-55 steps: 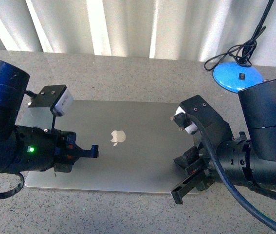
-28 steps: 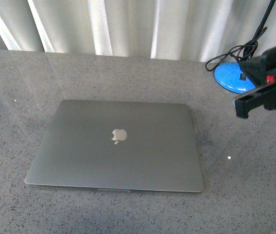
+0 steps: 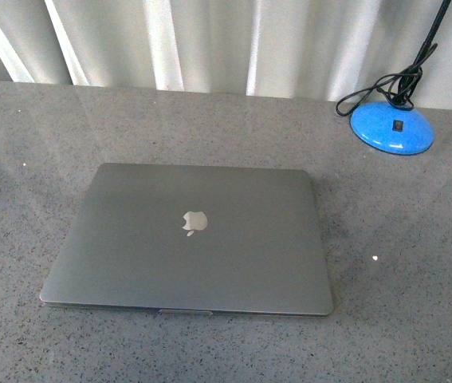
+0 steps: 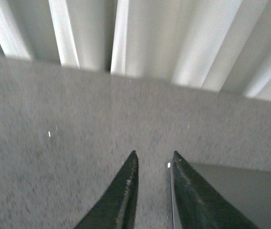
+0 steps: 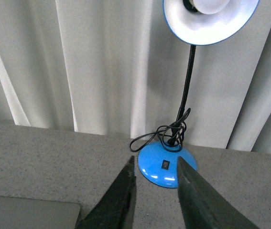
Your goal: Close laptop
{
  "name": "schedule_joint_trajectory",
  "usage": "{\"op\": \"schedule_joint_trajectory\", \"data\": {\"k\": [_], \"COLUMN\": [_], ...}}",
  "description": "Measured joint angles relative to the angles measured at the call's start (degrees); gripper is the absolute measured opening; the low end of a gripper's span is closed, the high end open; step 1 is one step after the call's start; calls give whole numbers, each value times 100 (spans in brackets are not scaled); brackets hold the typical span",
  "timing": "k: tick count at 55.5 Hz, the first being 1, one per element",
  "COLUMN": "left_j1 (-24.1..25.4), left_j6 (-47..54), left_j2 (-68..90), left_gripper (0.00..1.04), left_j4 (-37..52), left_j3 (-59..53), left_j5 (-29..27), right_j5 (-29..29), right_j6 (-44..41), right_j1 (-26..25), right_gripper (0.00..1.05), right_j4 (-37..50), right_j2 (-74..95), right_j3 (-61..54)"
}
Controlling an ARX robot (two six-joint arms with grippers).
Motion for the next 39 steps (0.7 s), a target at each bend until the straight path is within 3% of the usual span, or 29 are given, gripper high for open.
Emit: {"op": "schedule_joint_trajectory", "data": {"k": [5,8,29,39], "left_j1": [0,-2,9,9], "left_j6": [177,236,341,348], "left_j2": [-621,-955,-3036,-4435], "left_gripper": [3,4,4,4], "left_j4": [391,321,-1067,-2459], "left_j3": [-385,-564,-1307,-1355], "left_j5": [17,46,31,28], "right_j5": [-162,-229,-748,-1296], "right_j6": [96,127,184,201], "right_j1": [-181,-289,-837,-1279], "right_gripper": [10,1,1,1], "right_j4": [-352,-472,-1628,-2295], "right_j2": [-693,-951,-2804,-3624], "right_j3": [-258,-396,-1091,-1224]}}
